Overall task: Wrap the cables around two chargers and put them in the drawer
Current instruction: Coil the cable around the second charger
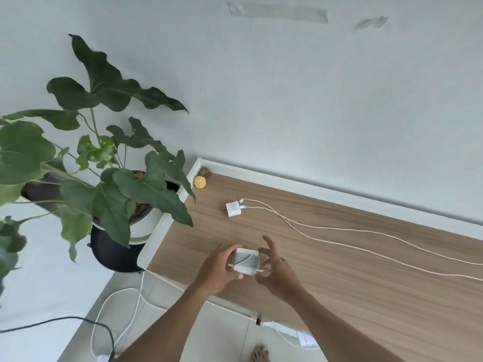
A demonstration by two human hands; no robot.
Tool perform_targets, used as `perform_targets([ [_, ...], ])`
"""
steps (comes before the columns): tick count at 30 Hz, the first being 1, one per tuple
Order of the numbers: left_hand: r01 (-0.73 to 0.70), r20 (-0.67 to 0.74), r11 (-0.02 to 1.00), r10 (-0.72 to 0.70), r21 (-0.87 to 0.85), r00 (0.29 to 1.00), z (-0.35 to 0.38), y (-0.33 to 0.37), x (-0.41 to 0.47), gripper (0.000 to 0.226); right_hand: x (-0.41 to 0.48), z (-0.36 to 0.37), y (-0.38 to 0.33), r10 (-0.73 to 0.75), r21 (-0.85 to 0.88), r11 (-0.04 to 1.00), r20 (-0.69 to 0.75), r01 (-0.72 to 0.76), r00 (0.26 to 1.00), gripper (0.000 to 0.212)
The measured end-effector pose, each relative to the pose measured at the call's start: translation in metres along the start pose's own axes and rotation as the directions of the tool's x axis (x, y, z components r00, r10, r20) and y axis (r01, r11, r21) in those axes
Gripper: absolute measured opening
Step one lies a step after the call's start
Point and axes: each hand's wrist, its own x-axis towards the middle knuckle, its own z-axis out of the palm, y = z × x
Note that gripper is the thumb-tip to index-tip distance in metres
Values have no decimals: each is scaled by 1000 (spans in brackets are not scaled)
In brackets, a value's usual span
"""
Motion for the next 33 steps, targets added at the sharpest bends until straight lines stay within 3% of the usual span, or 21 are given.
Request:
perform_targets([
  [6,-15,12,992,14,122,1000,6,-13,-2,74,-1,23,7,90,75,993,-7,-90,996,103],
  [11,20,116,993,-34,120,993,-1,-11,-5,103,-4,14,12,99,20,995,57,-101,993,103],
  [14,34,166,992,-53,118,985,-13,-11,-5,105,-2,0,19,160,-6,987,71,-160,985,89],
  [17,50,148,992,-67,118,987,-25,-7,-4,89,8,-17,13,201,-35,979,42,-200,979,52],
  [20,-1,59,985,-9,173,998,-37,8,5,53,21,-35,-7,176,-42,983,-49,-178,983,18],
  [23,-93,9,948,95,305,995,-51,33,27,19,36,-51,-30,118,-66,990,-124,-127,985,15],
  [28,-168,-50,900,205,403,978,-58,65,57,14,62,-73,-52,48,-134,988,-167,-71,985,15],
  [33,-116,-77,902,162,415,984,-57,55,77,11,83,-73,-51,38,-201,977,-161,-71,986,15],
])
